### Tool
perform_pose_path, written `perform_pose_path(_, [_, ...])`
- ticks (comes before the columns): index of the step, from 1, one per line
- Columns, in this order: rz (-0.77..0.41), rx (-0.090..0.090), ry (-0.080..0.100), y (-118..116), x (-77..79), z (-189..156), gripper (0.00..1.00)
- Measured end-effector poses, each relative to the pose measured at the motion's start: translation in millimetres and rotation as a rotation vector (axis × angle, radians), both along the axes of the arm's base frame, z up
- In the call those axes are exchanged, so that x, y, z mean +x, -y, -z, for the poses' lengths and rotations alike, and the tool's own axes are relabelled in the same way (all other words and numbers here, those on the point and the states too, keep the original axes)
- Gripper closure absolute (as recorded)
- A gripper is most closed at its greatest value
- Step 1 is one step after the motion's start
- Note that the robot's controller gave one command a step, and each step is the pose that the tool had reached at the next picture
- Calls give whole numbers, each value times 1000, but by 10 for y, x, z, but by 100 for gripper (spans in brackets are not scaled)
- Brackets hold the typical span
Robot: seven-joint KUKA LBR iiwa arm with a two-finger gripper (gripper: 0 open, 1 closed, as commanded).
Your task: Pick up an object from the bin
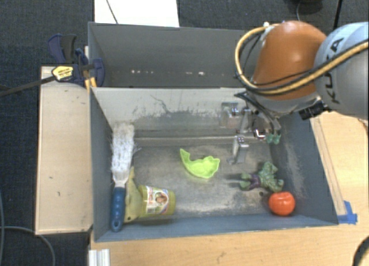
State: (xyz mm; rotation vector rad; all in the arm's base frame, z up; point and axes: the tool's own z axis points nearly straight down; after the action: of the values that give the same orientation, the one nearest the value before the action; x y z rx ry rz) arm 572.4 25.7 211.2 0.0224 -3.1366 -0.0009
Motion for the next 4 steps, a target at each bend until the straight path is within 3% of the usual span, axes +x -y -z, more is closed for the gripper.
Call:
perform_pose_path(1, [1, 0, 9, 1, 14, -49, 0])
perform_pose_path(2, [18, 1, 12, -141, -27, 675, 0])
perform_pose_path(3, [28, 0, 3, -202, -57, 987, 0])
perform_pose_path(4, [111, 0, 6, -346, -125, 1086, 0])
